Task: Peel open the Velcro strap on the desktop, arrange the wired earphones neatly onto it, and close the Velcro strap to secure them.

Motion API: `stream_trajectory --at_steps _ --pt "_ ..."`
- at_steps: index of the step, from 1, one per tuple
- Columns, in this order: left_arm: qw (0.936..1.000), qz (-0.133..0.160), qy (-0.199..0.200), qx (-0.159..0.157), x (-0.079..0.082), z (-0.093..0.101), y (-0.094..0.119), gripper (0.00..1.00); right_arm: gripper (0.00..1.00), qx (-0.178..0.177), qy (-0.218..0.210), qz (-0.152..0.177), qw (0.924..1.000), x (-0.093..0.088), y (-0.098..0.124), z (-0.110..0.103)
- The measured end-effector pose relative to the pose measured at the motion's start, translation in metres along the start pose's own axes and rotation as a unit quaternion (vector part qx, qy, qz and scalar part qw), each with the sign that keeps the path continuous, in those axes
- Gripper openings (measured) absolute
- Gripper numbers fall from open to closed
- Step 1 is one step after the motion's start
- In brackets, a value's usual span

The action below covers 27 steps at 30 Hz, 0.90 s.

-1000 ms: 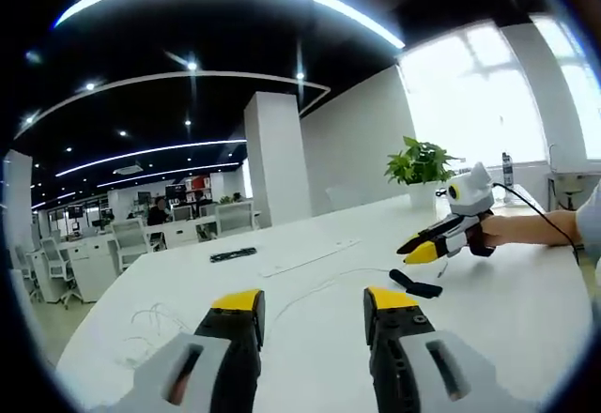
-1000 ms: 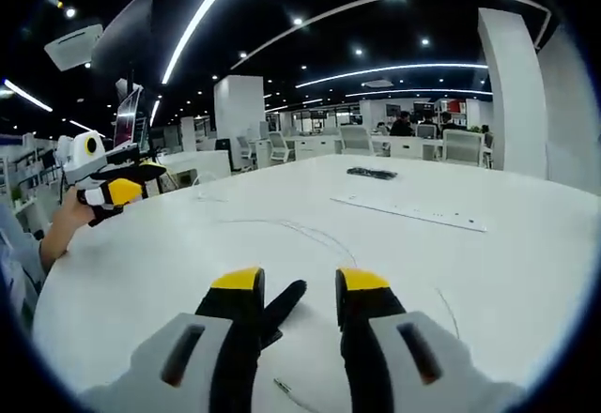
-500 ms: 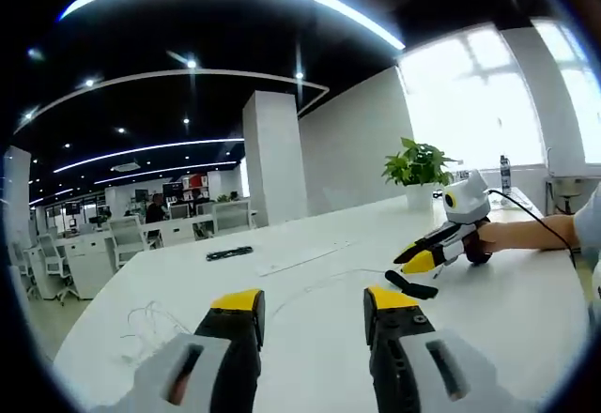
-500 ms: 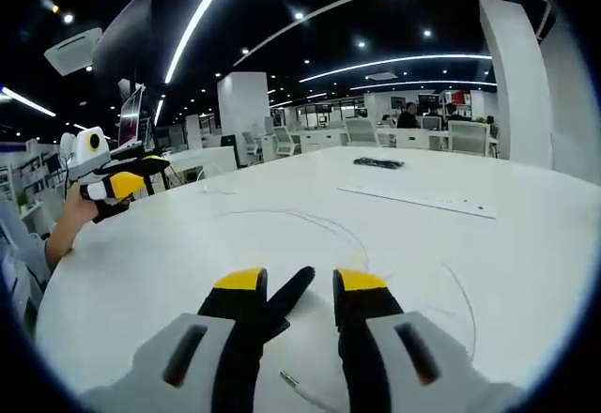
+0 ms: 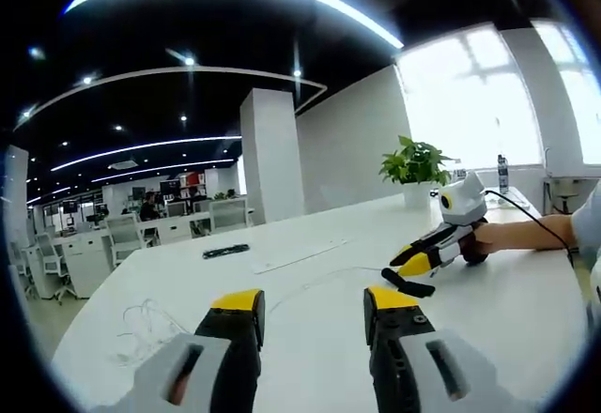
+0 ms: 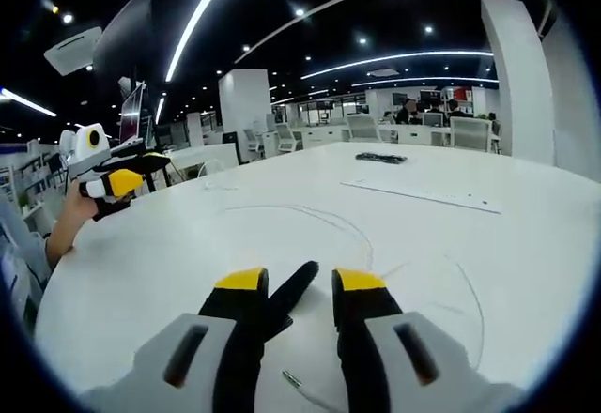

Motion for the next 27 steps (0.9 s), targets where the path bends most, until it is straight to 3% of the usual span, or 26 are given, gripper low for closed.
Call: stream_trajectory --at_steps 27 --pt "1.0 -0.001 0.0 -0.006 -0.0005 0.0042 0.0006 0.46 0.23 0.008 -0.012 -0.009 0.9999 -0.0035 -0.0094 0.0026"
Point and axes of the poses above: the point that each gripper's makers call its tool centre point, and the gripper's own axes: y roughly backward along the fingers, z roughly to its right, x roughly out of its top, the point moved 7 cm from there along y, roughly backward along the fingers, and after that the axes turned 4 degrees about -z, right-handed, at the moved point
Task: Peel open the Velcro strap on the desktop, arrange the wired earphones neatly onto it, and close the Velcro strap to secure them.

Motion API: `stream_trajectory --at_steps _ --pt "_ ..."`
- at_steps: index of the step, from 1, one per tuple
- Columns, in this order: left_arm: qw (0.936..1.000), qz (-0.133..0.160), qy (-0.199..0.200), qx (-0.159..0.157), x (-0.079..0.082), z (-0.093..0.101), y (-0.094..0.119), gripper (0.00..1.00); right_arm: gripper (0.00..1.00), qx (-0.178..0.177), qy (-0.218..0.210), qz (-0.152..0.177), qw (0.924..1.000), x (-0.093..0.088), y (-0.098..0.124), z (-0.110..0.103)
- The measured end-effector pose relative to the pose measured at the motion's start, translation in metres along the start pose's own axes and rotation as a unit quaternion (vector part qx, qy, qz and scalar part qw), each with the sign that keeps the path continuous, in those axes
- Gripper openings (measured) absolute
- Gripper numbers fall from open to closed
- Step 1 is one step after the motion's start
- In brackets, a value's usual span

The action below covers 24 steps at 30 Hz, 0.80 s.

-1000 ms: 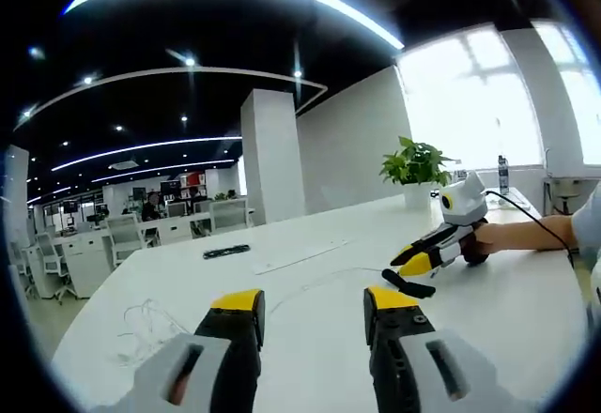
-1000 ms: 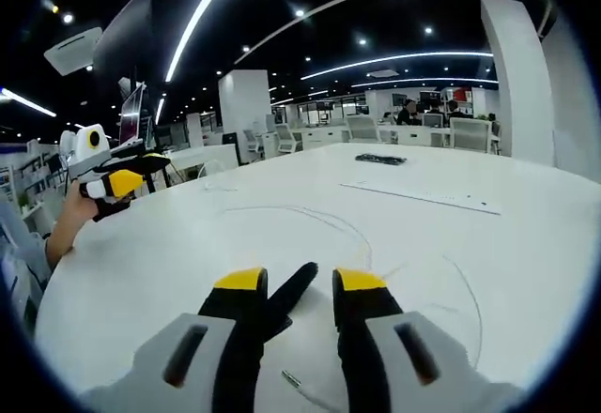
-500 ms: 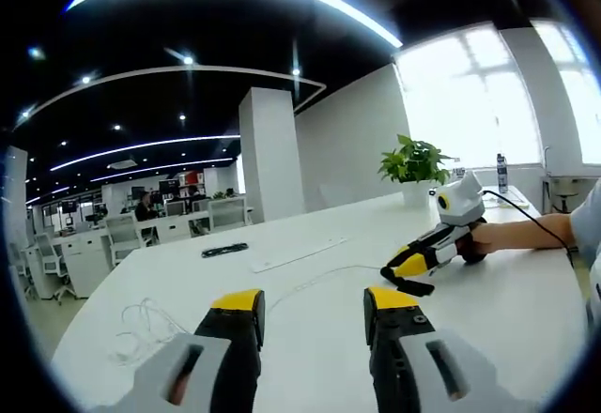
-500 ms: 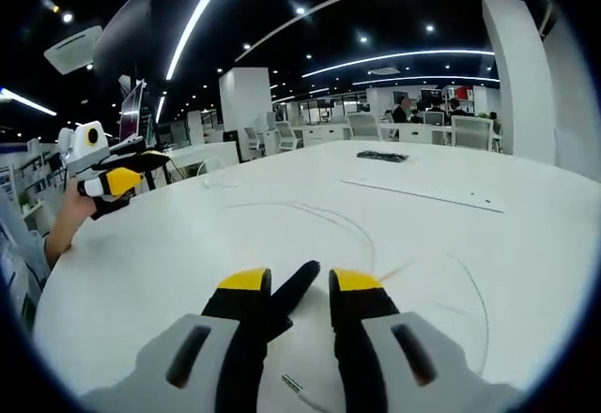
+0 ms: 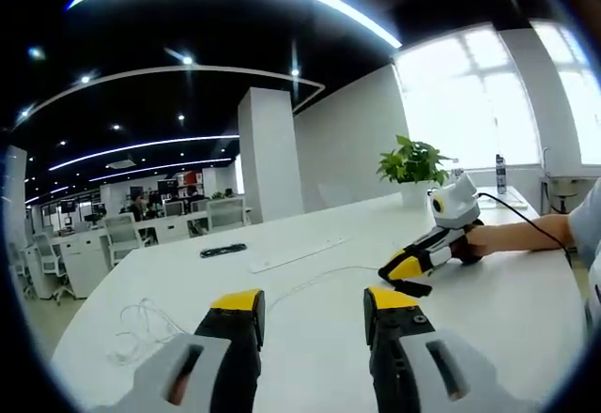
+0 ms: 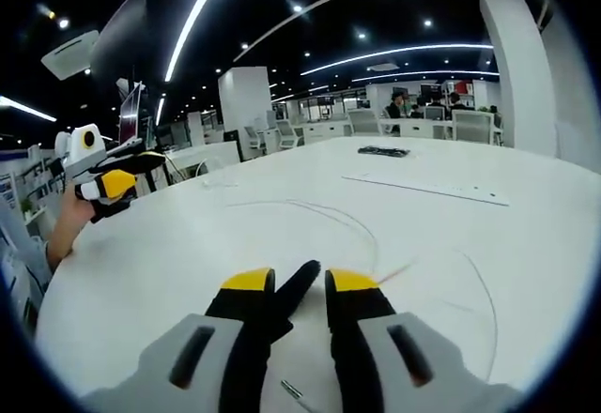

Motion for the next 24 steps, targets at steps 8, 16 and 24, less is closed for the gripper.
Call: stream_trajectory --at_steps 8,16,24 --pt "1.0 0.0 0.0 -0.001 0.0 0.001 -0.0002 0.46 0.2 0.002 -0.003 0.0 1.0 0.0 -0.0004 0.0003" --pt "1.0 -0.002 0.0 -0.002 -0.0003 0.001 -0.0006 0.46 0.17 0.004 -0.005 0.0 1.0 -0.0011 -0.0013 -0.0013" --pt "1.0 -0.003 -0.001 -0.003 -0.0003 0.0008 -0.0003 0.46 0.14 0.005 -0.003 0.001 1.0 -0.0007 -0.0016 -0.0019"
Point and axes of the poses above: the point that each gripper's makers call its tool centre point, and the gripper's own axes: y roughly backward along the fingers, z roughly to its right, x roughly out of its top, the point moved 7 cm from there along y, roughly backward along the fingers, and after that the axes turned 4 degrees about -z, right-handed, at the moved point
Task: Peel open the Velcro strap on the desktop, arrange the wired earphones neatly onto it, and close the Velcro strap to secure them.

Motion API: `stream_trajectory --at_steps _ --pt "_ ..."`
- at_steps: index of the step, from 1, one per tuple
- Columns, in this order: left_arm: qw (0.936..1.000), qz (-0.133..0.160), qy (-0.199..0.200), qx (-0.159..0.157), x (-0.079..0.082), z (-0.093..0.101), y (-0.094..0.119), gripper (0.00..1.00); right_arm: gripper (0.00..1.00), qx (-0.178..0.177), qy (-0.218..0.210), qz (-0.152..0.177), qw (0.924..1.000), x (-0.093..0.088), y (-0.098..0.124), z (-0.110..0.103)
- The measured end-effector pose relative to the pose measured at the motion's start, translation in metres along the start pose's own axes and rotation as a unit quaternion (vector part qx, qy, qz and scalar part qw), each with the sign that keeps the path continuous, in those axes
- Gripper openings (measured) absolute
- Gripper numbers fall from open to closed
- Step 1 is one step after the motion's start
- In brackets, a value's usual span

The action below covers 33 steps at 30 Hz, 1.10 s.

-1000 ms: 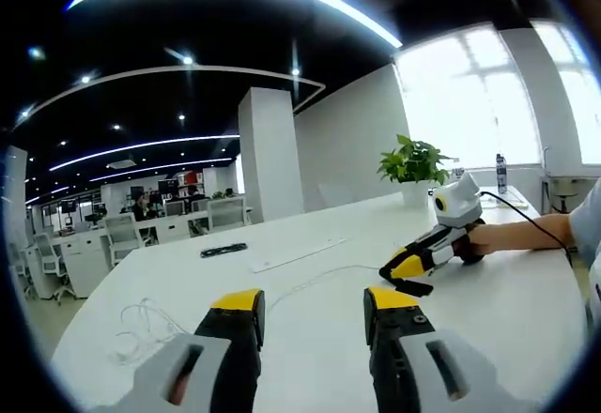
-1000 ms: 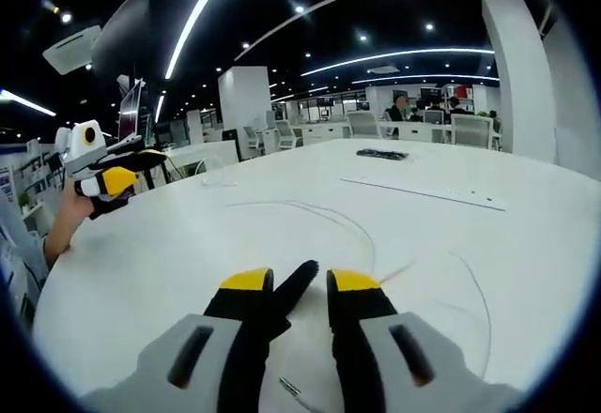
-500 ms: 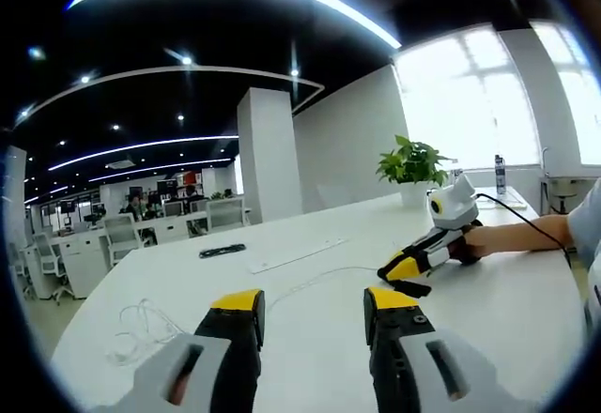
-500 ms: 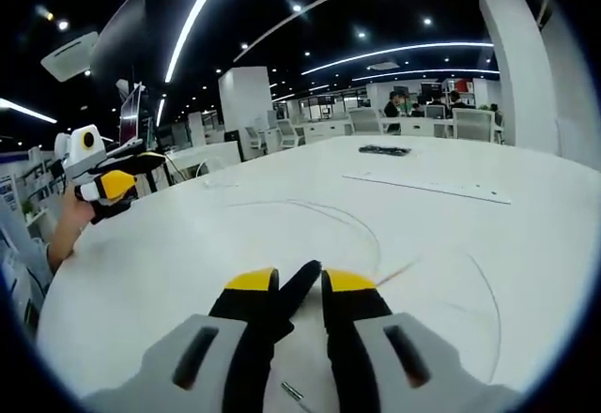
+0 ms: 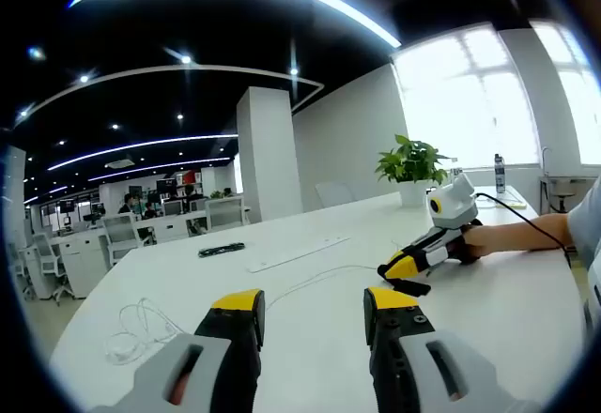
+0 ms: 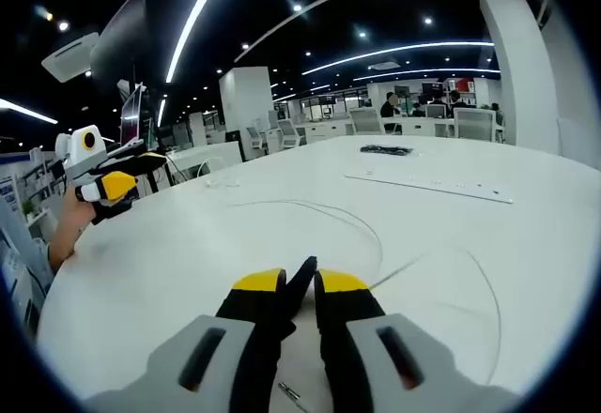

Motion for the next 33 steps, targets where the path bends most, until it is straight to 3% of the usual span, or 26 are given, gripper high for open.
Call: stream_trajectory --at_steps 33 --pt "1.0 -0.007 0.004 -0.001 -0.0027 -0.0011 -0.0011 0.46 0.08 0.001 0.004 -0.003 1.0 0.0 0.0009 0.0004"
Point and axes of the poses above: the point that each gripper's makers call its tool centre point, and the gripper's own axes: y roughly backward along the fingers, z roughly to its right, x roughly out of its top, the point moved 7 cm from there along y, roughly backward along the fingers, and after that the axes turned 4 degrees about -z, right-handed, at the moved point
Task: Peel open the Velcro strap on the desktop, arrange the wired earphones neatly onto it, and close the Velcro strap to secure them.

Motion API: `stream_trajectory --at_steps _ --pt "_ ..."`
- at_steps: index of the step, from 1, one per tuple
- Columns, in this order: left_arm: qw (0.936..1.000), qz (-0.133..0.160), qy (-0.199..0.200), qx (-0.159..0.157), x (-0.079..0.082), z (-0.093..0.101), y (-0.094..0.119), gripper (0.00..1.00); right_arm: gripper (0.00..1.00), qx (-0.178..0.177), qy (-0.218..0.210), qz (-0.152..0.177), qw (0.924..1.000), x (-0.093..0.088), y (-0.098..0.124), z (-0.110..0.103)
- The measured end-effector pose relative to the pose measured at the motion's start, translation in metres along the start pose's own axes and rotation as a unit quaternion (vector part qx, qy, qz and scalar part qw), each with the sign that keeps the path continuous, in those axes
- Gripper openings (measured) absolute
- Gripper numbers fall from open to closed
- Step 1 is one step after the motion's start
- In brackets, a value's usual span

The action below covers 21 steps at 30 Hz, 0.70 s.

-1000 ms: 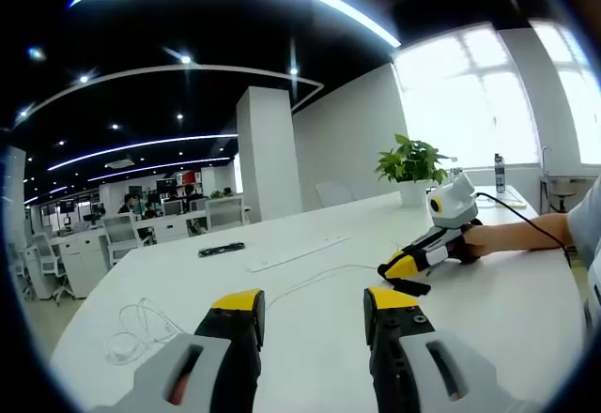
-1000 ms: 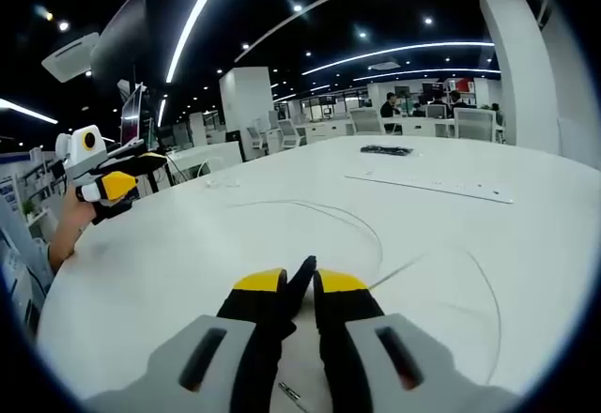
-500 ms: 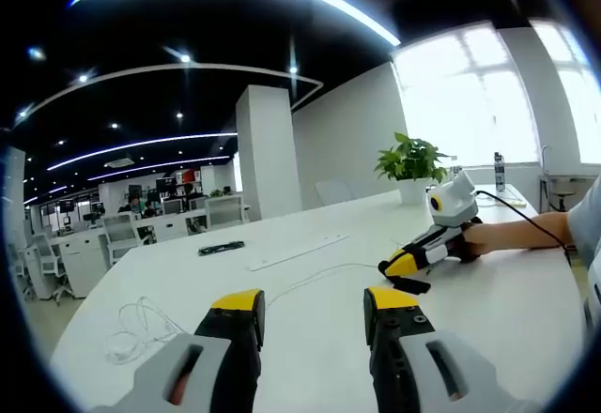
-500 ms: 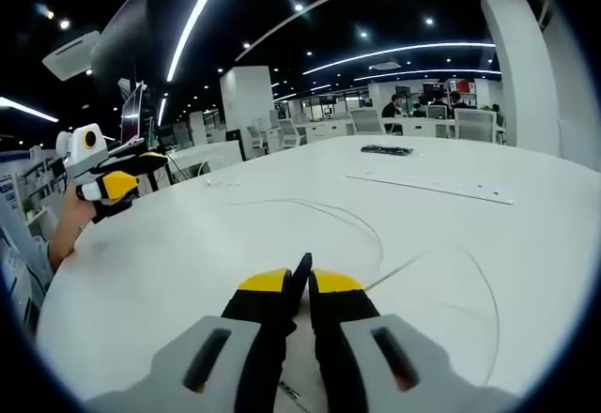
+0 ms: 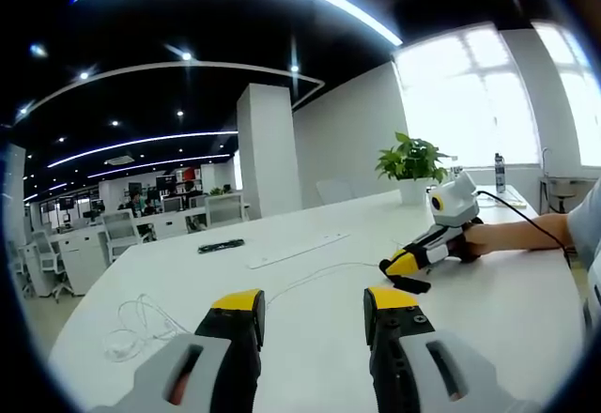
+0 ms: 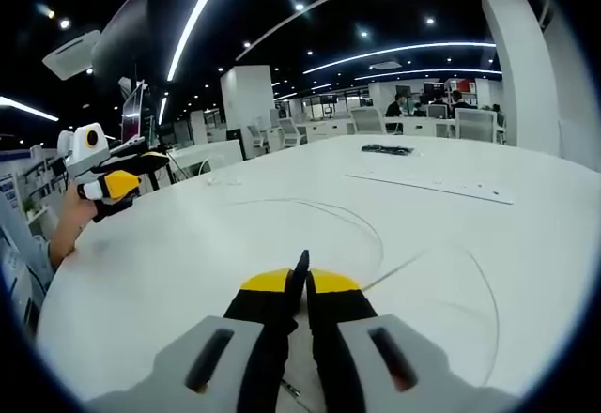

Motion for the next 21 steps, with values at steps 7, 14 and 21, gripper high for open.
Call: stream_trajectory --at_steps 7,14,21 --pt "1.0 -0.002 0.002 0.003 -0.0011 -0.0017 -0.0003 0.46 0.07 0.001 0.0 -0.001 1.0 -0.0004 0.0001 -0.0007" --pt "1.0 -0.003 0.004 0.006 -0.0017 -0.004 -0.0002 0.46 0.05 0.002 0.002 -0.001 1.0 -0.0003 0.0009 -0.0023" --pt "0.9999 -0.004 0.005 0.009 -0.0021 -0.0054 -0.0002 0.46 0.05 0.002 0.006 -0.001 1.0 -0.0001 0.0023 -0.003"
Point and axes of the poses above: the point that each gripper's makers call its tool centre point, and the gripper's own axes: y roughly backward along the fingers, z roughly to its right, x roughly out of its top, the point moved 7 cm from there along y, roughly backward along the fingers, and after that the axes turned 4 degrees about -z, right-handed, at the moved point
